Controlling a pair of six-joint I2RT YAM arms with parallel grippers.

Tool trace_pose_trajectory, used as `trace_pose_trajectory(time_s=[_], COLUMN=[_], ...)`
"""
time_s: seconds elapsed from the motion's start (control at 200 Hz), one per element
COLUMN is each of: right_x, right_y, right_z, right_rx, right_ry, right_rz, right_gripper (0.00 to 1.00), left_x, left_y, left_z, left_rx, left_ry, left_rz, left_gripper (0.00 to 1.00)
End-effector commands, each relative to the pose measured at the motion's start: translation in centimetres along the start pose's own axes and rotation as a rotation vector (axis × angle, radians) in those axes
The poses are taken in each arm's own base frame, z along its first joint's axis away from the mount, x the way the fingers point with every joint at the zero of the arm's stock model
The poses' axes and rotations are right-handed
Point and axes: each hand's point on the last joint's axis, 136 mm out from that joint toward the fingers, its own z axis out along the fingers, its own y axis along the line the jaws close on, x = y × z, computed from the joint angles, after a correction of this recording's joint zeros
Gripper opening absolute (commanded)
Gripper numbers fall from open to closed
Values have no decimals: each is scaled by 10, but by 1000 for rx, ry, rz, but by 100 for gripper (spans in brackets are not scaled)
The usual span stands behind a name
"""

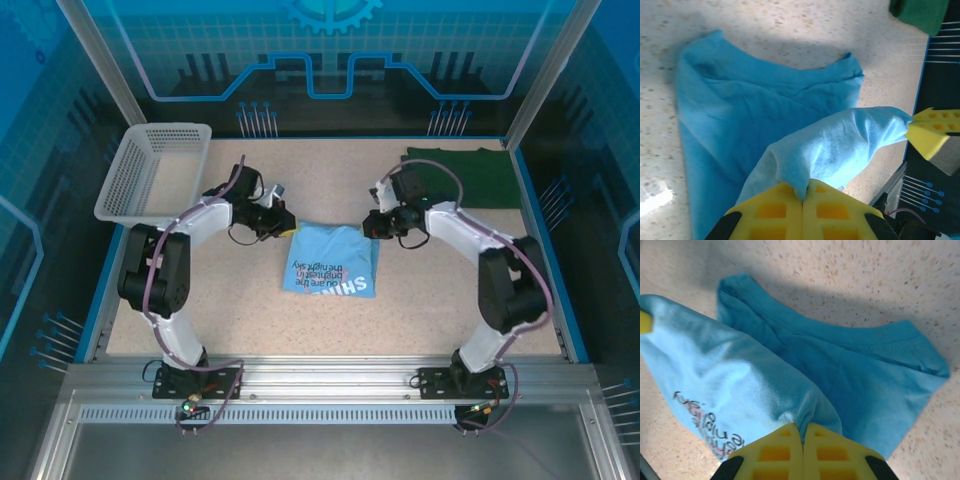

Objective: Fold and stack the t-shirts

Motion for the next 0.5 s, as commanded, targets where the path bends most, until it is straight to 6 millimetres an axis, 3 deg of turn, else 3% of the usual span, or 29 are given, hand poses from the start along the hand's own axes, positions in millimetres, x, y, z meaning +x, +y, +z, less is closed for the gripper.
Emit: trace_pose_trajectory(time_s=[0.0, 0.17, 0.265, 0.385, 0.495], right_x=[1, 2, -4, -11, -12], right_y=[-8, -38, -53, -85, -103], right_z=[-10, -3, 13, 28, 29], right_rx=[54, 131, 166, 220, 241], right_ry=[-46, -37, 2, 40, 29], right_rz=[45, 154, 181, 292, 391], right_gripper=[0, 0, 0, 0, 0], left_x=[-2, -24, -38, -50, -67], left_y=[-9, -10, 13, 35, 28], left_z=[2, 22, 37, 54, 55], left_rx=[-1, -52, -139, -207, -218], left_ry=[15, 34, 37, 61, 39], left_rz=[40, 48, 3, -42, -49], left_gripper=[4, 7, 17, 16, 37])
